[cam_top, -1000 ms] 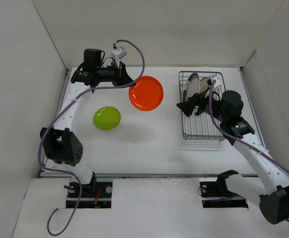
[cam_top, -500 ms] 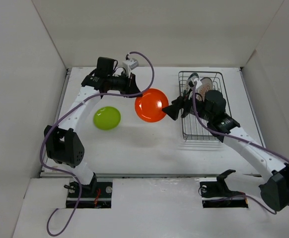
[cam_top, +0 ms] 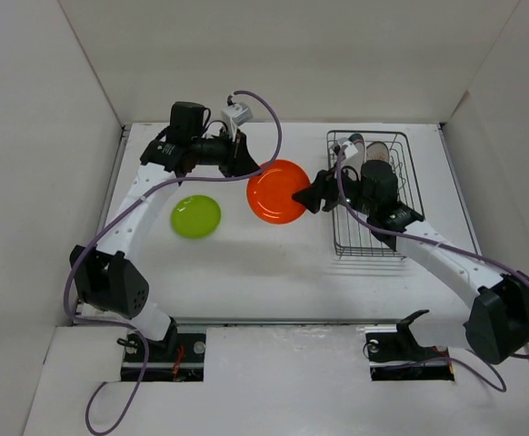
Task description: Load the plates into the dish rack
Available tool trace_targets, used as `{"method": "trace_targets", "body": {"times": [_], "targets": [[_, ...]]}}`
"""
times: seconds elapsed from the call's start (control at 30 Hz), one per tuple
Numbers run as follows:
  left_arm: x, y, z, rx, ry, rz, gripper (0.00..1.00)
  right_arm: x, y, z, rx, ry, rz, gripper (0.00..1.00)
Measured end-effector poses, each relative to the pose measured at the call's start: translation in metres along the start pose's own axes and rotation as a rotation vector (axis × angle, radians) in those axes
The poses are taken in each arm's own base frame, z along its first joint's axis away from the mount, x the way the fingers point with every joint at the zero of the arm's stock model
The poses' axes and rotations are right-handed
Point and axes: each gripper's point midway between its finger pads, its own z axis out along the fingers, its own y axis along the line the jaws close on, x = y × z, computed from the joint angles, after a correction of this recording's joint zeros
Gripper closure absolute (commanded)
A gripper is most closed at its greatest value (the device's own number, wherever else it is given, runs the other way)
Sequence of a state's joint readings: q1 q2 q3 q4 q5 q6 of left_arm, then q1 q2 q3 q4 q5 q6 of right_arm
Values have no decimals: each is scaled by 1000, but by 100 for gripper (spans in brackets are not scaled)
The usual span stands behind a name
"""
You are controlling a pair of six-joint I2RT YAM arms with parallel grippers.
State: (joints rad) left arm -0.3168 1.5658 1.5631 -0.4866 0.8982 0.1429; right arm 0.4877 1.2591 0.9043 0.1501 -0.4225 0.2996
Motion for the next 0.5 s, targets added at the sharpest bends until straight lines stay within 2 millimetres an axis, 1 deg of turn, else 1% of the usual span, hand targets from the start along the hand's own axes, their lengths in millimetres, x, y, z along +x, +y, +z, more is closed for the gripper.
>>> {"method": "trace_targets", "body": {"times": [0.07, 0.1, 0.13, 0.17, 0.2, 0.23, 0.33, 0.37, 0.4, 0.43, 0.47, 0.5], "targets": [[-5, -5, -4, 0, -14, 18, 100, 3, 2, 4, -21, 7, 14, 65], [-7, -7, -6, -1, -22, 28, 100, 2, 5, 5, -37, 3, 17, 75], [-9, -8, -7, -5, -29, 39, 100, 0, 9, 6, -53, -3, 24, 87], [-9, -7, -8, -11, -33, 46, 100, -1, 11, 6, -65, -5, 37, 91], [-10, -6, -9, -12, -40, 53, 100, -4, 13, 6, -72, -13, 54, 93], [-11, -6, -10, -11, -44, 57, 100, -8, 12, 5, -71, -26, 67, 99], [-13, -8, -8, 2, -58, 75, 100, -10, 7, 2, -81, -36, 122, 100], [-13, -8, -8, 4, -61, 78, 73, -10, 7, 1, -88, -37, 137, 100], [-14, -9, -6, 5, -63, 79, 55, -11, 6, 0, -89, -39, 146, 100], [-13, -8, -6, 1, -61, 70, 24, -13, 2, -1, -77, -47, 154, 100], [-11, -8, -6, -2, -57, 62, 0, -17, -4, -3, -59, -59, 165, 100], [-11, -7, -5, -10, -54, 52, 0, -21, -12, -7, -26, -73, 169, 100]]}}
